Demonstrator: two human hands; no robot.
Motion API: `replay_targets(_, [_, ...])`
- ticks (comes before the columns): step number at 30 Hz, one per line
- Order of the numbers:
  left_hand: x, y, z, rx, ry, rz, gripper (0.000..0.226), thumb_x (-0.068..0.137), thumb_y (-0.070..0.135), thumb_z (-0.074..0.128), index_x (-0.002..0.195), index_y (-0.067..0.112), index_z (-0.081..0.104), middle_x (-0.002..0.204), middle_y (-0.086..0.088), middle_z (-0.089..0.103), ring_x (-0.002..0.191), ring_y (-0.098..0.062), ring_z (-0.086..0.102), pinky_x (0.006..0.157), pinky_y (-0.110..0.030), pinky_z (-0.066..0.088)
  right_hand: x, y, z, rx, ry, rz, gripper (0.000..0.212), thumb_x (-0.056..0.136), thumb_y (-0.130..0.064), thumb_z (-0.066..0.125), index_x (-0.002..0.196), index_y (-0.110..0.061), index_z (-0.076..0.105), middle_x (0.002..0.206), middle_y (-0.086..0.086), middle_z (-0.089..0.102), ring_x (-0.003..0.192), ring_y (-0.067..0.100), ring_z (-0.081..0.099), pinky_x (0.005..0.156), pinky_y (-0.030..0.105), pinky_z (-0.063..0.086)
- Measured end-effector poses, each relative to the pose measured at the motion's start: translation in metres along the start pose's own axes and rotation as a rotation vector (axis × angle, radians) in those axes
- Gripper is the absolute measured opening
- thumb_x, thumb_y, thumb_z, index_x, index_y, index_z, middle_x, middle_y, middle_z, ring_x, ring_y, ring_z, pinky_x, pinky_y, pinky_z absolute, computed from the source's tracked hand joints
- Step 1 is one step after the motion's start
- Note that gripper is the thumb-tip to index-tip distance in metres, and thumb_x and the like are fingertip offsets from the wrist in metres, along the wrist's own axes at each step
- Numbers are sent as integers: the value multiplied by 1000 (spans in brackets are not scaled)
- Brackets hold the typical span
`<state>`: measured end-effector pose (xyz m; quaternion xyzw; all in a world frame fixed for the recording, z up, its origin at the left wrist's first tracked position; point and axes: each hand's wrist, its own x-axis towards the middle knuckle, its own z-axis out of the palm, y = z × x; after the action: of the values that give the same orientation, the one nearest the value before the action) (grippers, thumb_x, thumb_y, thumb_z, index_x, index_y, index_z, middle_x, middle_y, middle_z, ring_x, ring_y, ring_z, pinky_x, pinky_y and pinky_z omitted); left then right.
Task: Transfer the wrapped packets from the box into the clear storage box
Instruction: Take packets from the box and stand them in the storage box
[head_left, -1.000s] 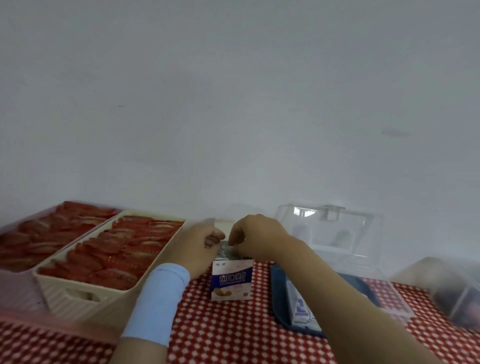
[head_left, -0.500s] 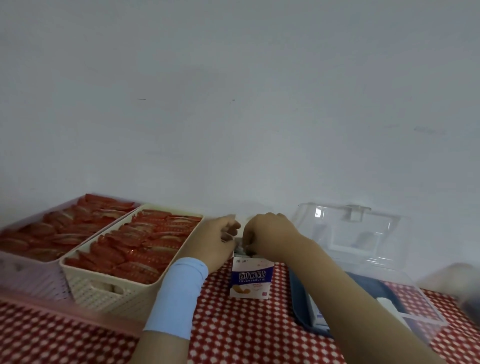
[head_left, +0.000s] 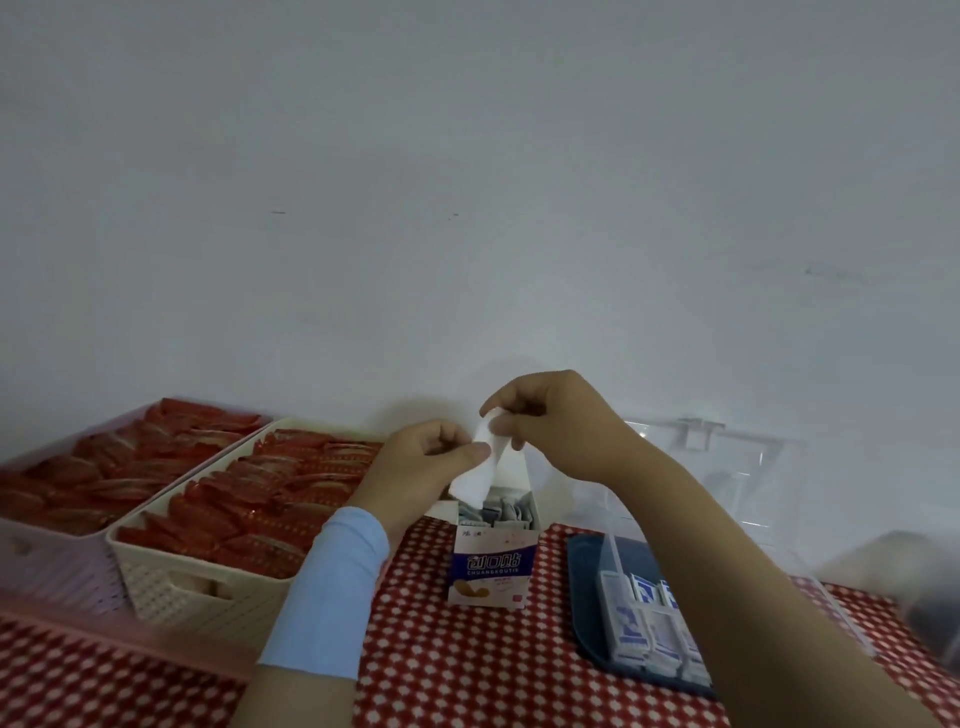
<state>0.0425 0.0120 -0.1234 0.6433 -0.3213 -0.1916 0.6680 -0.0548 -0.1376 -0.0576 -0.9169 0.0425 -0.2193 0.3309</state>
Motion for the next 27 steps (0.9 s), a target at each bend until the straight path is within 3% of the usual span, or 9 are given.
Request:
replay_targets(3, [-9, 9, -4, -346, -182, -166, 23, 94, 15, 61, 111, 0, 66, 106, -21, 73, 94, -37, 72, 81, -45, 60, 0, -3, 6, 151, -8, -12, 16, 91, 0, 67, 103, -5, 75, 63, -16, 68, 58, -1, 60, 57, 10, 44])
replay_targets(6, [-12, 8, -7, -471, -268, -160, 36, 84, 14, 63, 115, -4, 64, 106, -22, 73, 90, -36, 72, 76, -41, 62, 1, -6, 16, 210, -30, -12, 20, 91, 0, 66, 109, -5, 74, 70, -15, 70, 61, -4, 61, 58, 9, 45])
replay_targets(8, [-12, 8, -9, -464, -233, -127, 44, 78, 16, 66, 115, -7, 63, 97, -16, 74, 81, -28, 72, 71, -37, 61, 4, -4, 22, 216, 15, 19, 24, 91, -9, 70, 115, -13, 73, 87, -10, 72, 65, -4, 64, 60, 9, 46])
replay_targets(10, [-11, 5, -14, -430, -153, -121, 47, 76, 16, 69, 114, -10, 62, 93, -14, 74, 78, -25, 73, 67, -35, 60, 8, 4, 27, 62, 64, 69, 18, 92, -19, 69, 110, -19, 73, 93, -7, 72, 68, 4, 67, 61, 13, 49])
replay_targets(13, [-8, 2, -19, -380, -28, -119, 32, 87, 10, 68, 109, -12, 62, 93, -16, 74, 83, -28, 75, 62, -30, 59, 11, 17, 37, -334, -76, 197, 11, 89, -29, 71, 93, -21, 78, 85, -8, 72, 75, 10, 68, 73, 26, 58])
replay_targets(16, [-5, -3, -18, -325, 19, -118, 16, 87, 12, 72, 89, -1, 63, 86, -15, 72, 89, -32, 75, 65, -31, 59, 11, 21, 53, -482, -208, 281, 19, 86, -39, 71, 88, -21, 78, 81, -5, 73, 75, 14, 69, 72, 33, 61])
replay_targets(18, [-3, -5, -15, -282, 64, -113, 19, 86, 11, 74, 78, 4, 59, 81, -14, 69, 87, -33, 75, 68, -34, 59, 11, 22, 60, -544, -236, 283, 21, 88, -40, 69, 93, -22, 78, 85, -3, 73, 78, 16, 69, 74, 34, 60])
replay_targets(27, [-2, -2, -14, -207, 173, -68, 17, 87, 8, 74, 84, 1, 59, 64, -6, 69, 83, -33, 76, 59, -25, 57, 9, 18, 69, -741, -190, 199, 21, 92, -29, 57, 97, -29, 77, 90, -5, 71, 80, 16, 66, 67, 29, 55])
